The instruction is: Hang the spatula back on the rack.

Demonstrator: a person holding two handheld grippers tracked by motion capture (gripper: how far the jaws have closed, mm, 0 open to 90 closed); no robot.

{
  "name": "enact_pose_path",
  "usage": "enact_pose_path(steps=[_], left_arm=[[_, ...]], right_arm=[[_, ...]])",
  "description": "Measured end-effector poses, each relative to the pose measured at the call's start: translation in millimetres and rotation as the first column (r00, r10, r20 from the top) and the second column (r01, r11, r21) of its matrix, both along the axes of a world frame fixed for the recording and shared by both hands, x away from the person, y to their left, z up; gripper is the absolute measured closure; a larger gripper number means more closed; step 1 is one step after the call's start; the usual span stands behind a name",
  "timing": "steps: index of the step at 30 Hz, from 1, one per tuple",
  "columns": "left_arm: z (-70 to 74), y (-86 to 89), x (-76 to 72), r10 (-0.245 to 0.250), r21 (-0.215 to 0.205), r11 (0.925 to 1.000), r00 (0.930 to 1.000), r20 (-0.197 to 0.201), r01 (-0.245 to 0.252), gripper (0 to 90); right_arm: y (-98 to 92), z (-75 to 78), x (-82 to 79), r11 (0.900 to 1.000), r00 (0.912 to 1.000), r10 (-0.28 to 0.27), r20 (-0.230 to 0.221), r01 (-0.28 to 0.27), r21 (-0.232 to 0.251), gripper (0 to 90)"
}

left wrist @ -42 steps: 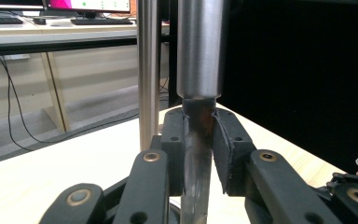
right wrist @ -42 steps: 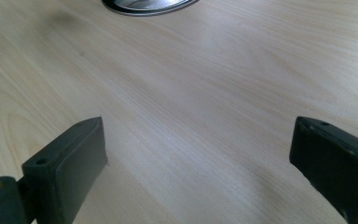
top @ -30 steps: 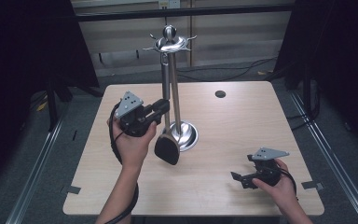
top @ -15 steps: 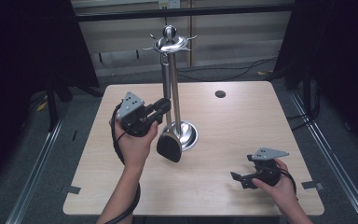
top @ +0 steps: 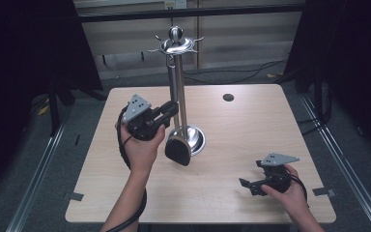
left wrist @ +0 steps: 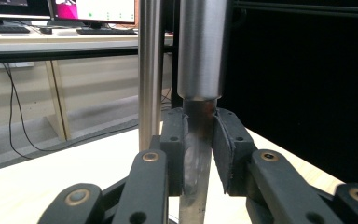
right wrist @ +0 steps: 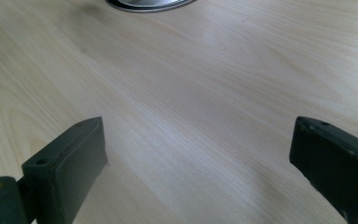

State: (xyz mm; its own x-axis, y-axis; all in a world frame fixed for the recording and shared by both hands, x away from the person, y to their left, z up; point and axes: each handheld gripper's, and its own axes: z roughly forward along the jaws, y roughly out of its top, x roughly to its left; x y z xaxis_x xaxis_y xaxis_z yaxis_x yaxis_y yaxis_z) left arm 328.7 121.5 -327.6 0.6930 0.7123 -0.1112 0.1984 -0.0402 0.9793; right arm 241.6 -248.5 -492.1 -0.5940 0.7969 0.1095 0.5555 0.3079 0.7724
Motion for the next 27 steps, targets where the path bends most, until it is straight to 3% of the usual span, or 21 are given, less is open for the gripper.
enact_pose_path(steps=[17, 22, 27], left_arm=[[-1.8, 1.3, 3.5, -0.01, -0.029, 0.9995, 0.9999, 0.006, 0.011, 72.7], [-1.7, 3.9, 2.3, -0.023, -0.02, 0.9995, 0.9997, 0.012, 0.023, 63.6], [-5.3, 6.1, 0.2, -0.016, -0.019, 0.9997, 0.9991, 0.04, 0.017, 42.3]], right_arm=[[0.3, -0.1, -0.4, 1.0, 1.0, 0.005, 0.0, -0.005, -0.003, 3.6], [0.5, 0.5, -0.6, 1.0, 1.0, 0.005, 0.001, -0.005, -0.005, 3.6], [1.9, 0.6, -0.5, 1.0, 1.0, 0.009, 0.001, -0.009, -0.005, 3.6]])
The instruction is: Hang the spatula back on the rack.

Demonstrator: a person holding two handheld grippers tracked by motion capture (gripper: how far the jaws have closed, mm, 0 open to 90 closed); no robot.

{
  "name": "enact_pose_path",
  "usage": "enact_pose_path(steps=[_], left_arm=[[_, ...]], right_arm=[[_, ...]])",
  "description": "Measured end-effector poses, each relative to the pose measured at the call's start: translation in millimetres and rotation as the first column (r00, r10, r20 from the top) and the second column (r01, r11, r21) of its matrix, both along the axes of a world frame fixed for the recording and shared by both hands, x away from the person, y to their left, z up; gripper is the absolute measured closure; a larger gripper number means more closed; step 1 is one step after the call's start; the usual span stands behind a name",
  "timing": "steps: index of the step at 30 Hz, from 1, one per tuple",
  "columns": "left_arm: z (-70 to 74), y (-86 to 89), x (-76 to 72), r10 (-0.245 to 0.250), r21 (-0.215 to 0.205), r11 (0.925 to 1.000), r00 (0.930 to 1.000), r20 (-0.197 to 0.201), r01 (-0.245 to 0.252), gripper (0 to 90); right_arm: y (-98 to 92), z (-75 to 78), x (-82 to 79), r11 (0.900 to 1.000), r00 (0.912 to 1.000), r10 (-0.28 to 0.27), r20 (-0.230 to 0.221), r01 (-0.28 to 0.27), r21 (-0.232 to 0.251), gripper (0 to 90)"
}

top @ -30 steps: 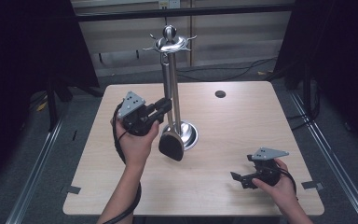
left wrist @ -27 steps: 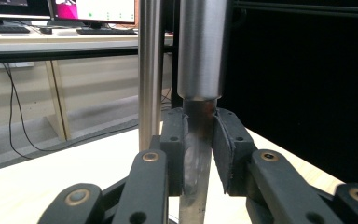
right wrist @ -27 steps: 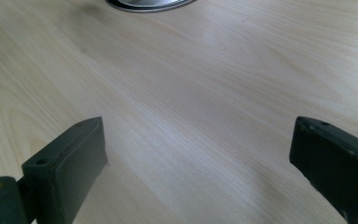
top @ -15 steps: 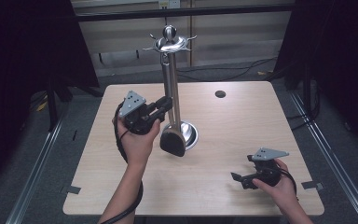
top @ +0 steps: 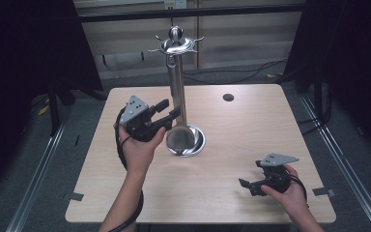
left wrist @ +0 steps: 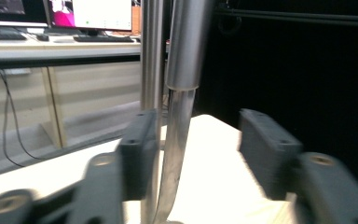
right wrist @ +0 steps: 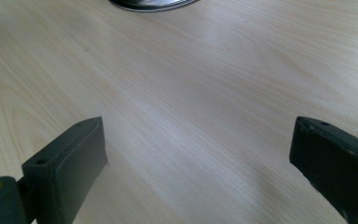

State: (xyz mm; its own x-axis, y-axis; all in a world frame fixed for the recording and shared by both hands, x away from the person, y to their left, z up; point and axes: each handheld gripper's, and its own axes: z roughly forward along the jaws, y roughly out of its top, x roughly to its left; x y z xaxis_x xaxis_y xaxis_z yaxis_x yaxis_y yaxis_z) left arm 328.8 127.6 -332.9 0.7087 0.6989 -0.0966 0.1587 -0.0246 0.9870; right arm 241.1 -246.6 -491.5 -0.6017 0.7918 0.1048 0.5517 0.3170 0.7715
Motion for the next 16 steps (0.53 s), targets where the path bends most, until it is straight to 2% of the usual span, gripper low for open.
enact_pose_path(steps=[2, 3, 7, 8, 11, 16], left_arm=[[-2.1, 1.2, 0.2, 0.004, 0.032, 0.9995, 0.9997, 0.023, -0.004, 32.4], [-3.3, 1.6, 0.2, 0.01, 0.045, 0.9989, 0.9997, 0.022, -0.011, 26.3], [-8.9, 4.4, -0.1, 0.03, 0.086, 0.9958, 0.9995, 0.013, -0.031, 13.2], [-10.5, 4.5, -0.5, 0.04, 0.081, 0.9959, 0.9992, 0.008, -0.04, 11.0], [-12.6, 6.6, -2.4, 0.037, 0.085, 0.9957, 0.9993, -0.003, -0.037, 10.6], [-11.4, 6.7, -5.2, 0.03, 0.09, 0.9955, 0.9995, 0.007, -0.03, 9.9]], right_arm=[[-0.1, -0.4, -0.1, 1.0, 1.0, 0.001, 0.0, -0.001, 0.0, 3.6], [-0.4, -0.4, -0.1, 1.0, 1.0, 0.001, 0.0, -0.001, 0.0, 3.6], [-1.0, 0.2, 0.0, 1.0, 1.0, -0.001, 0.004, 0.001, -0.001, 3.6], [-1.0, 0.2, 0.1, 1.0, 1.0, -0.002, 0.004, 0.002, -0.001, 3.6], [-1.0, -0.1, -0.1, 1.0, 1.0, -0.002, 0.003, 0.002, -0.001, 3.6], [-1.4, 0.4, -0.1, 1.0, 1.0, -0.003, 0.004, 0.003, 0.0, 3.6]])
